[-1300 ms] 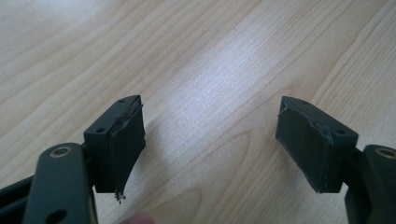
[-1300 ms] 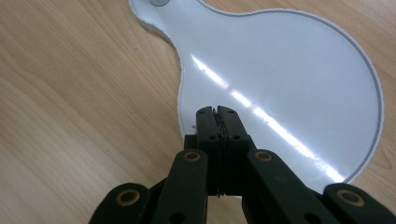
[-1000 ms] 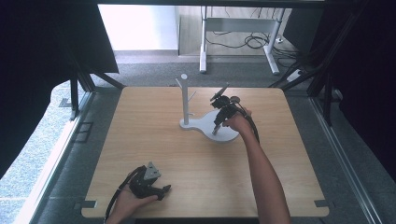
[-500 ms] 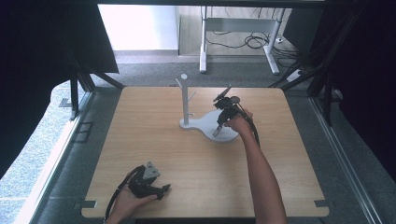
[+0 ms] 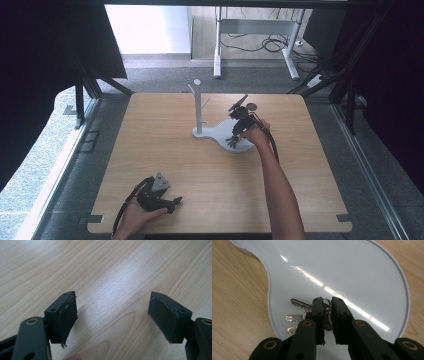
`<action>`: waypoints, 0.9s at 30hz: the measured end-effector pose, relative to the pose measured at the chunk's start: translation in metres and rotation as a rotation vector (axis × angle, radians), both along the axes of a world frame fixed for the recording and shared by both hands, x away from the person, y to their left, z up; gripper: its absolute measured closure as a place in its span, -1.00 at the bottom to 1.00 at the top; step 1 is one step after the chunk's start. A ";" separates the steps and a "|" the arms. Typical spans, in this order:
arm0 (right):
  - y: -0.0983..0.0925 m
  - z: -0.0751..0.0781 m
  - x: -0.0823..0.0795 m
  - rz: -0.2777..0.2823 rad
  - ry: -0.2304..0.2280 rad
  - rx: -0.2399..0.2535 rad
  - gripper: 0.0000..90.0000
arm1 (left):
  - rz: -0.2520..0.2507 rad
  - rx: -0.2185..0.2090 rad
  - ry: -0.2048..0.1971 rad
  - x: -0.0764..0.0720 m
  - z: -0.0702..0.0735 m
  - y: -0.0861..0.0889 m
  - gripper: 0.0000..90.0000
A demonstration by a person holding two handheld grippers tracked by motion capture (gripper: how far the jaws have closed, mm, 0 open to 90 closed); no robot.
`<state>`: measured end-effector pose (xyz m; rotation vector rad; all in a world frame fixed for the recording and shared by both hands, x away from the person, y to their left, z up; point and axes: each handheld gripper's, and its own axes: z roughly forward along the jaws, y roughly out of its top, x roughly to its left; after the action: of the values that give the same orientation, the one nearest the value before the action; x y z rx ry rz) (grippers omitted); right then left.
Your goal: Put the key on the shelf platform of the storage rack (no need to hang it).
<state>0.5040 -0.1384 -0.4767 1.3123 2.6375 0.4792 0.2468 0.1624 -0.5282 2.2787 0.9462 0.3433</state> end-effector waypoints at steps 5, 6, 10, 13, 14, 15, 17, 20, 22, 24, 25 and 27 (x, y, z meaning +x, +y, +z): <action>-0.003 0.000 -0.002 -0.009 -0.024 -0.002 0.51 | 0.001 0.001 -0.001 0.000 0.000 0.000 -0.48; -0.004 0.001 -0.003 -0.016 -0.030 0.000 0.44 | 0.002 0.003 -0.001 0.000 0.000 0.000 -0.48; -0.009 0.008 -0.008 -0.030 -0.050 0.047 0.27 | -0.001 0.006 -0.001 0.000 -0.001 0.000 -0.48; -0.012 0.014 -0.013 -0.026 -0.065 0.071 0.17 | 0.001 0.007 -0.002 0.000 -0.001 0.000 -0.48; -0.013 0.016 -0.016 -0.024 -0.069 0.081 0.16 | 0.002 0.006 -0.003 0.000 -0.001 0.000 -0.48; -0.015 0.018 -0.018 -0.017 -0.082 0.094 0.15 | 0.002 0.006 -0.003 0.000 0.000 0.000 -0.48; -0.017 0.022 -0.024 -0.012 -0.093 0.114 0.12 | 0.003 0.010 -0.005 0.000 0.000 0.000 -0.48; -0.023 0.027 -0.037 0.003 -0.109 0.158 0.09 | 0.008 0.004 -0.007 0.000 0.001 0.001 -0.48; -0.026 0.028 -0.048 0.015 -0.123 0.177 0.09 | 0.010 0.001 -0.009 0.000 0.001 0.002 -0.47; -0.030 0.028 -0.058 0.035 -0.128 0.189 0.07 | 0.012 0.002 -0.009 0.000 0.002 0.002 -0.47; -0.032 0.028 -0.063 0.042 -0.129 0.197 0.06 | 0.012 0.002 -0.011 0.000 0.002 0.002 -0.47; -0.038 0.026 -0.073 0.059 -0.129 0.208 0.05 | 0.013 0.002 -0.013 0.000 0.002 0.001 -0.47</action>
<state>0.4314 -0.1761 -0.4505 1.2137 2.5810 0.8381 0.2463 0.1638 -0.5258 2.2706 0.9553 0.3643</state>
